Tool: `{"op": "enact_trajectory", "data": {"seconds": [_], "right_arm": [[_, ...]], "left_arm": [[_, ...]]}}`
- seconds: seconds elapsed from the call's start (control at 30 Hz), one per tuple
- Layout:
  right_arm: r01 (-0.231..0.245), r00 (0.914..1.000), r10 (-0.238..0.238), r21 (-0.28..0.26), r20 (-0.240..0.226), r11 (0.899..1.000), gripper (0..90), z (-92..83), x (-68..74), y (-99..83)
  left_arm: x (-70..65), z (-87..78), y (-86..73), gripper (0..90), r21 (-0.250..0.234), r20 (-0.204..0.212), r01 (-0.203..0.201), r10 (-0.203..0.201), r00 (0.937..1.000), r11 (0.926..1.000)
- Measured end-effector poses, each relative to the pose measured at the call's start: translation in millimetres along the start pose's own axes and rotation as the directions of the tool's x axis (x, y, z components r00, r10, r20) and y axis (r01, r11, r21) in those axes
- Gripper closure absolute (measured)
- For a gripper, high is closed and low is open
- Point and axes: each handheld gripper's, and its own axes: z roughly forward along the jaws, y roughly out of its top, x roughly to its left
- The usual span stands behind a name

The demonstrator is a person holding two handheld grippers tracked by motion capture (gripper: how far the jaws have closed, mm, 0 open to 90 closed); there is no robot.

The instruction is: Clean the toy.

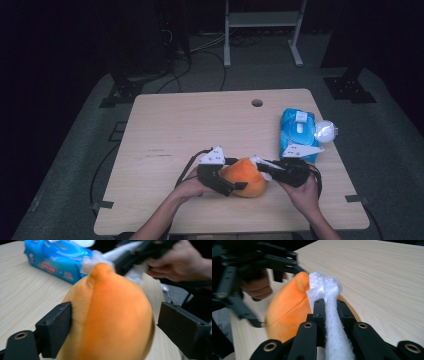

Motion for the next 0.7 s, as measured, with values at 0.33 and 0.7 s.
{"op": "enact_trajectory", "data": {"seconds": [0.33, 0.7], "right_arm": [[-0.019, 0.9998, 0.019, 0.001, -0.009, 1.000, 78.9, -0.4, -3.8, -1.5], [-0.063, 0.9971, 0.060, -0.058, -0.048, 0.996, 79.1, -6.3, -7.3, 0.2]], "left_arm": [[6.4, 6.4, -13.6, 12.6, 0.098, -0.036, -0.001, 0.004, 0.9993, 0.9951], [-6.5, -25.7, 25.7, 29.0, -0.033, -0.071, -0.041, 0.038, 0.9967, 0.9986]]}}
